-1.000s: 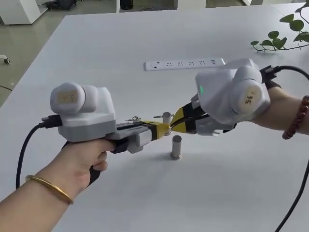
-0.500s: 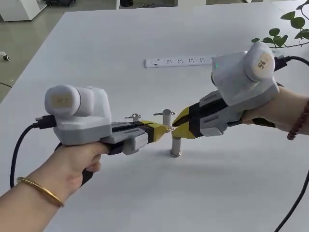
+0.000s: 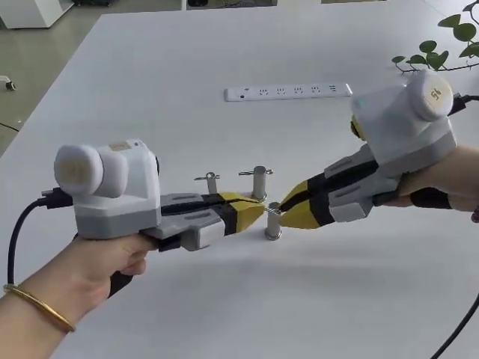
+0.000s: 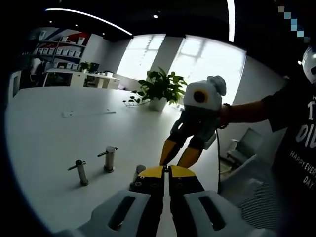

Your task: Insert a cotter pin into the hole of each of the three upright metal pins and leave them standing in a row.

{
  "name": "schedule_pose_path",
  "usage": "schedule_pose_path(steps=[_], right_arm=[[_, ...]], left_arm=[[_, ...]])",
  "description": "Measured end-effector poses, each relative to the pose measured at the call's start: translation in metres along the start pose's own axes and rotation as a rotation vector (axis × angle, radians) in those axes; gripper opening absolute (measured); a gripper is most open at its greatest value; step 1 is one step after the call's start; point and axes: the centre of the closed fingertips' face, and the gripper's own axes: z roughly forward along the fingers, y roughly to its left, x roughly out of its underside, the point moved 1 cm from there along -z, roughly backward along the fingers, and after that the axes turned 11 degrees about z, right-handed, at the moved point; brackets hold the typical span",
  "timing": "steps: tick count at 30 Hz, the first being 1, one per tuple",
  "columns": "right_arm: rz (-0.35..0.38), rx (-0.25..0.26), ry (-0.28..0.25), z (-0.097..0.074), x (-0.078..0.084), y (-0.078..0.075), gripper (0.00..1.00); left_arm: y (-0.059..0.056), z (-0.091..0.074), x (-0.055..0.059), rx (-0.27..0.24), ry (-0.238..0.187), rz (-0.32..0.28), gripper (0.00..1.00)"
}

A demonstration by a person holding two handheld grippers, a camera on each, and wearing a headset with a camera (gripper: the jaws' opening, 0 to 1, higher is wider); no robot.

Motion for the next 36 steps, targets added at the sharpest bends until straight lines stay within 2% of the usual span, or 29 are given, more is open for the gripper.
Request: schedule_pose_path(steps=[1,7,12,19,23,26,36], right_arm=[[-0.002,-0.009,0.003,0.000,0.001,0.002,0.08],[0.013,-0.087,0.009,0.000,0.005,0.017,0.07],[0.028,-0.105,0.022,0.002,0.010,0.020,0.06],[0.032,-0.151,0.048,0.005,0.016,0.028,0.06],[0.042,-0.160,0.044,0.006,0.016,0.029,0.04],[0.048,-0.156,0.051,0.006,0.018,0.028,0.03],[0.031,-0.154,0.060,0.005,0.018,0.030,0.00]], left_arm=[[-0.004,0.000,0.000,0.022,-0.004,0.003,0.00],[-0.016,0.002,0.008,0.065,0.006,0.023,0.00],[-0.025,0.002,0.013,0.108,0.017,0.052,0.00],[-0.027,0.001,0.012,0.129,-0.003,0.042,0.00],[-0.029,0.000,0.010,0.138,-0.015,0.035,0.00],[-0.030,0.000,0.005,0.143,-0.043,0.010,0.00],[-0.034,0.002,0.011,0.150,-0.020,0.021,0.00]])
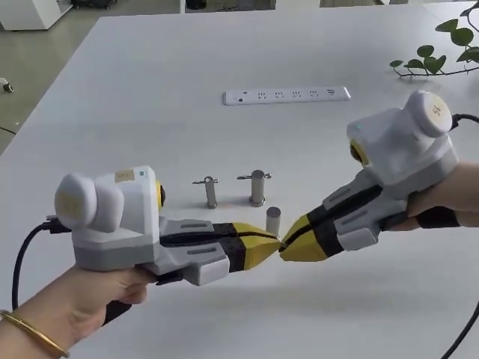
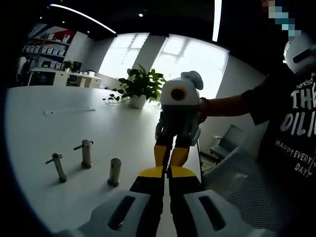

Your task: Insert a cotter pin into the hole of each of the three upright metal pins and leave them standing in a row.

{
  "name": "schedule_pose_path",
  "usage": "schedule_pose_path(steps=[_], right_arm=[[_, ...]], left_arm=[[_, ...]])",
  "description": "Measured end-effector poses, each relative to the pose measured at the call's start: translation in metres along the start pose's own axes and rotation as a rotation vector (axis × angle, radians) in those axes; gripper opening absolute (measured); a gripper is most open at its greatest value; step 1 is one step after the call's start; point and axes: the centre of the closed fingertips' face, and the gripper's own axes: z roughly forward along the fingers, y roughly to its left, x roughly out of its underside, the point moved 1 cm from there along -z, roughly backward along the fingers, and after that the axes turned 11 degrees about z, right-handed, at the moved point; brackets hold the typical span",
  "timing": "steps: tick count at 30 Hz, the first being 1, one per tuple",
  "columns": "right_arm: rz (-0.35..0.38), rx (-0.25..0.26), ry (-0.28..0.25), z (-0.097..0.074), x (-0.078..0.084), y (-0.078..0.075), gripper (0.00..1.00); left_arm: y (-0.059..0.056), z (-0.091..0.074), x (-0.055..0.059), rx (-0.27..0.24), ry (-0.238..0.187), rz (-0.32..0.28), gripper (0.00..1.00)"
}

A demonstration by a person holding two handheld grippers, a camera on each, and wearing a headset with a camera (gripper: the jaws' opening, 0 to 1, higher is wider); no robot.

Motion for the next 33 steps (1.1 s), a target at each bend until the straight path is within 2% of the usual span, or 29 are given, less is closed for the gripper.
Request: schedule_pose_path(steps=[6,9,13,16,22,24,26,27,29,31,33], right_arm=[[-0.043,0.001,0.017,0.000,0.002,0.002,0.00],[-0.062,0.015,0.029,-0.001,0.002,0.001,0.00],[-0.085,0.036,0.046,-0.002,0.001,0.000,0.00],[-0.095,0.047,0.056,-0.002,0.001,-0.002,0.00],[-0.087,0.096,0.064,-0.007,0.000,-0.012,0.00],[-0.067,0.139,0.077,-0.010,0.001,-0.019,0.00],[-0.086,0.171,0.104,-0.014,0.004,-0.025,0.00],[-0.086,0.190,0.123,-0.015,0.006,-0.029,0.00],[-0.085,0.204,0.126,-0.016,0.007,-0.033,0.00],[-0.065,0.216,0.132,-0.017,0.009,-0.038,0.00],[-0.071,0.255,0.167,-0.020,0.014,-0.047,0.00]], left_arm=[[-0.002,0.001,0.001,0.001,0.001,-0.004,0.00],[-0.001,0.001,0.001,-0.002,0.002,-0.007,0.01],[0.003,0.002,0.001,-0.026,0.009,0.017,0.03],[0.005,0.003,0.001,-0.035,0.012,-0.004,0.04],[0.013,0.004,0.006,-0.083,0.038,0.042,0.05],[0.016,0.004,0.008,-0.098,0.046,0.055,0.06],[0.021,0.004,0.011,-0.117,0.060,0.065,0.10],[0.026,0.003,0.013,-0.137,0.067,0.074,0.12],[0.035,0.001,0.013,-0.191,0.075,0.097,0.14],[0.040,0.000,0.013,-0.215,0.081,0.111,0.14],[0.044,-0.001,0.014,-0.239,0.094,0.131,0.15]])
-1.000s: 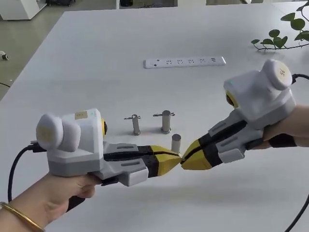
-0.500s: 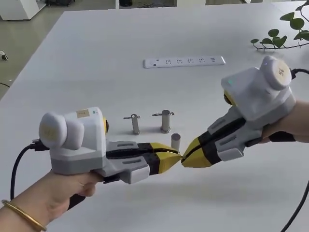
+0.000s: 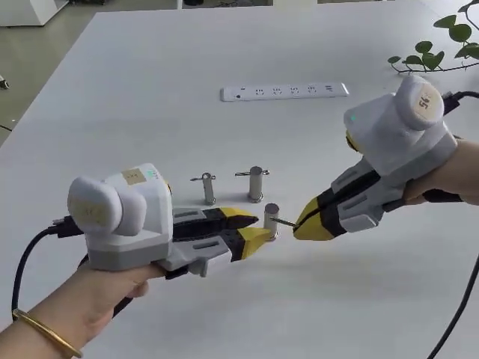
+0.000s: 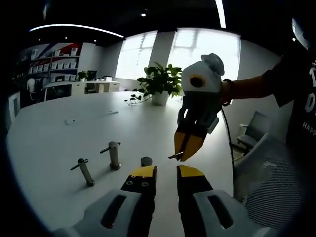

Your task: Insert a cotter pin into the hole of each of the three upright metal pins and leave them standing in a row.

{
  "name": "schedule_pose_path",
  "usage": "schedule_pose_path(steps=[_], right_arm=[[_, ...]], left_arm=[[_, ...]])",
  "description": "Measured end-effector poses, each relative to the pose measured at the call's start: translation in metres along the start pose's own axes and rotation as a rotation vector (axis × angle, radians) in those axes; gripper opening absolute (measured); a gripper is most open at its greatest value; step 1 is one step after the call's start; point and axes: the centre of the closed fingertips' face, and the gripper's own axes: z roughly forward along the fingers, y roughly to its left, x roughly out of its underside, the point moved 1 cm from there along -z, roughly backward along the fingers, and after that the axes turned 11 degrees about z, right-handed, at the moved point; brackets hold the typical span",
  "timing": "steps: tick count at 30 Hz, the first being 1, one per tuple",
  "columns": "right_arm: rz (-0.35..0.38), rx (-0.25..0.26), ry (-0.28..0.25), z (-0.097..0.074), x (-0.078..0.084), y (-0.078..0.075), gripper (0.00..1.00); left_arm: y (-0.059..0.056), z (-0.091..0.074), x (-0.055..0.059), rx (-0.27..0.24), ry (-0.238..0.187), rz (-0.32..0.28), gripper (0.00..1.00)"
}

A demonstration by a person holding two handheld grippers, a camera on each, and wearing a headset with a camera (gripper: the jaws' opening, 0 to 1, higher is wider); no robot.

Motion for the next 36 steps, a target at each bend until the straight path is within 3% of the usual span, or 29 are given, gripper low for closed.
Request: schedule_pose_path(steps=[3,7,12,20,25,29,36], right_arm=[[0.013,0.025,0.015,0.001,0.003,-0.009,0.00],[-0.008,0.086,0.063,0.000,0.011,-0.023,0.00],[-0.004,0.094,0.071,0.001,0.013,-0.029,0.00],[-0.021,0.107,0.101,0.004,0.016,-0.039,0.00],[-0.016,0.099,0.118,0.007,0.017,-0.041,0.00],[-0.011,0.099,0.127,0.008,0.018,-0.044,0.00],[-0.029,0.107,0.144,0.009,0.017,-0.047,0.00]], left_arm=[[0.006,0.001,0.006,-0.028,0.027,0.026,0.16],[0.013,0.005,0.015,-0.071,0.058,0.014,0.19],[0.014,0.014,0.019,-0.097,0.078,0.030,0.23],[0.022,0.034,0.033,-0.143,0.146,0.032,0.23],[0.024,0.042,0.035,-0.154,0.152,0.019,0.23],[0.024,0.048,0.039,-0.154,0.180,0.047,0.22],[0.026,0.057,0.042,-0.148,0.170,0.018,0.18]])
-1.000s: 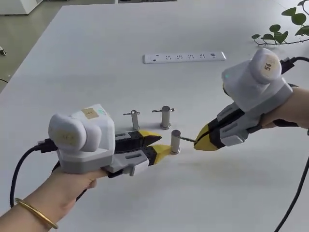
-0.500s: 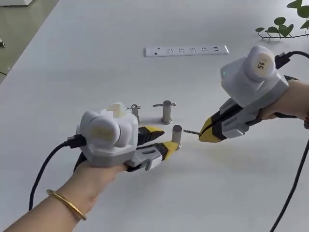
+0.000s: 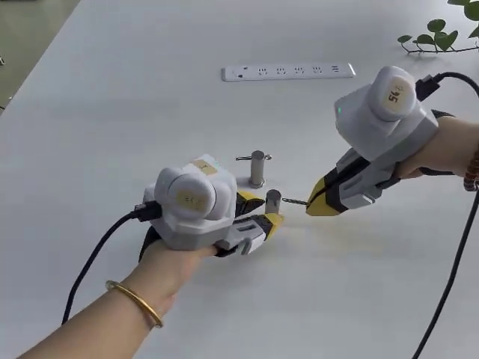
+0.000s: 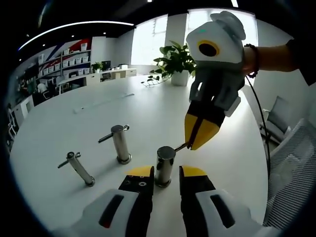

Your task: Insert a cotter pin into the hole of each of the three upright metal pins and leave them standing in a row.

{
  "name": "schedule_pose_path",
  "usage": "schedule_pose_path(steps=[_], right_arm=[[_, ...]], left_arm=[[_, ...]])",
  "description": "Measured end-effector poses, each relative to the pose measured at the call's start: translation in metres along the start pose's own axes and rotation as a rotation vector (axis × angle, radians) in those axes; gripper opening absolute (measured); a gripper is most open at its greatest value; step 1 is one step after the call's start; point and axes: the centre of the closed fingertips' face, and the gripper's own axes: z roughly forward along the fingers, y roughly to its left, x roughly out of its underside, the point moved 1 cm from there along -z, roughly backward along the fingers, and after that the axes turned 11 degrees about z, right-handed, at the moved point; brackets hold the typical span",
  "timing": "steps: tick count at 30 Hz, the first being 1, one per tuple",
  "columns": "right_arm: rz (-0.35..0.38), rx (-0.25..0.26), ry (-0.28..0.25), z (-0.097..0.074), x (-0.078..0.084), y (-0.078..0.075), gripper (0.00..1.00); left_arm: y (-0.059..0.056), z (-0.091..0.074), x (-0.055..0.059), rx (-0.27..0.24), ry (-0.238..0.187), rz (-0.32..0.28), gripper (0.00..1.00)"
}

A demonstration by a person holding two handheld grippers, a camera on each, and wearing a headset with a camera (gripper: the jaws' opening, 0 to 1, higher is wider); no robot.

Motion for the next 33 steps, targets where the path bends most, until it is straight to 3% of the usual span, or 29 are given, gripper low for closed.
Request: schedule_pose_path(steps=[10,33], right_arm=[[-0.038,0.007,0.018,0.001,-0.005,0.000,0.00],[-0.187,0.040,0.084,0.012,-0.021,-0.002,0.00]], left_arm=[[0.003,0.003,0.004,-0.014,0.017,0.009,0.12],[0.001,0.007,0.009,-0.051,-0.005,-0.059,0.12]])
